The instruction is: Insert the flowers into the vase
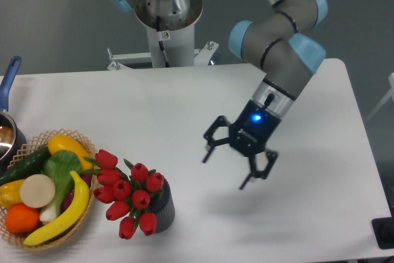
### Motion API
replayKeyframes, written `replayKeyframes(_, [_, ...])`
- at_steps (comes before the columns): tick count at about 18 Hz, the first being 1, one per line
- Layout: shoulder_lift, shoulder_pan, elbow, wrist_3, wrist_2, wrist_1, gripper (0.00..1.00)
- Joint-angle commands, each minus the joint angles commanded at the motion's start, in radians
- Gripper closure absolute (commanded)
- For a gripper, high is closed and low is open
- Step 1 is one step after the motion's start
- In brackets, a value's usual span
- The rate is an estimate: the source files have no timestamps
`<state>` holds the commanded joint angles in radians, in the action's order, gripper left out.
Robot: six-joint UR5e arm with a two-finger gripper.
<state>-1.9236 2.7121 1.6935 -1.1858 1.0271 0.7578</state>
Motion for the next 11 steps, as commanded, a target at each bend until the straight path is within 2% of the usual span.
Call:
replayKeyframes(3, [0.003,-0.002,-0.009,0.003,0.123,0.003,0.00])
replayKeyframes(6, [0.003,-0.002,-0.012,-0.002,0.169,0.008,0.00])
replayKeyframes(8, [0.012,0.000,-0.003,-0.003,0.215,0.009,0.00])
replayKeyframes(11, [0.031,0.000,0.021,-0.003,0.347,0.018,0.00])
